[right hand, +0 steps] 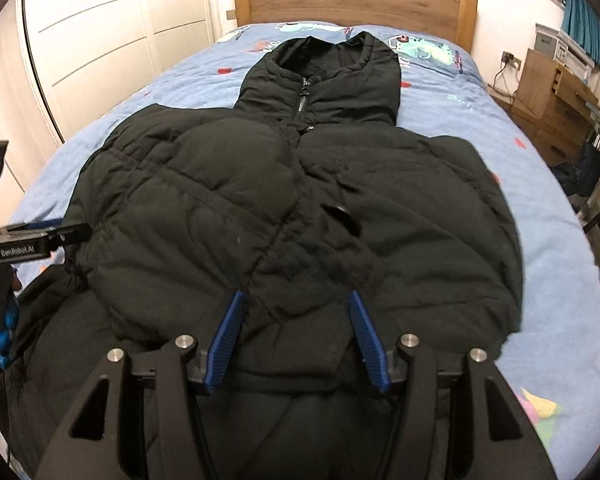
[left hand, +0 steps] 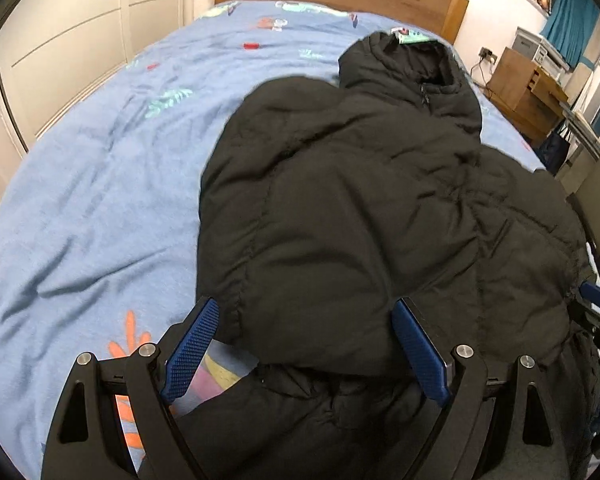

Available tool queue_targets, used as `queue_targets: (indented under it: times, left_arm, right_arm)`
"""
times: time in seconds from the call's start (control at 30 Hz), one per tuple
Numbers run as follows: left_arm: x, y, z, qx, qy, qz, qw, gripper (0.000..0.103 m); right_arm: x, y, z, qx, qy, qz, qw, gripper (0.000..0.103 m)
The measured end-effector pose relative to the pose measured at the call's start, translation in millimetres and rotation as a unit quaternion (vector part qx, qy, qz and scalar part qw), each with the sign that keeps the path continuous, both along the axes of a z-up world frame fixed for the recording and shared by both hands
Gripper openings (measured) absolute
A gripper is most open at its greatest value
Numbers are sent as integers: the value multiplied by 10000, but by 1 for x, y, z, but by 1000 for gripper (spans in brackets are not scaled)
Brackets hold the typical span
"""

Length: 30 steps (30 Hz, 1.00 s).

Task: Fold large clothes
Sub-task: 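Move both grippers to the coat hem below the folded sleeves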

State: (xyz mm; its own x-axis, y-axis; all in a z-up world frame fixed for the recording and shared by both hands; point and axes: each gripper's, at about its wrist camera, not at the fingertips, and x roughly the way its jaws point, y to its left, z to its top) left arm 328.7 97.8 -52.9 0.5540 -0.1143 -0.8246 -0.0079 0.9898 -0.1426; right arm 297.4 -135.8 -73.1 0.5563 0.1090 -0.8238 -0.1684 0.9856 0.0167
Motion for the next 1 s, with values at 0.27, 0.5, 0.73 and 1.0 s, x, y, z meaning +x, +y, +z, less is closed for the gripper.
queue_targets:
  times: [0.27, 0.5, 0.73, 1.0]
  left_arm:
    - [10, -2, 26, -42, -292, -107, 9995, 88]
    - [40, -9, 22, -108, -461, -254, 9986, 88]
    - [71, -16, -14, -101, -471, -494, 9976, 90]
    - [77, -10, 1, -229, -215, -492, 9983, 90]
  right_arm:
    - [0, 15, 37, 157, -359, 230, 9990, 54]
    - [27, 36, 29, 101, -430, 601, 9972, 54]
    - [51, 26, -10, 233, -293, 845, 9957, 54]
    - [70, 13, -5, 748, 130, 932, 9928, 54]
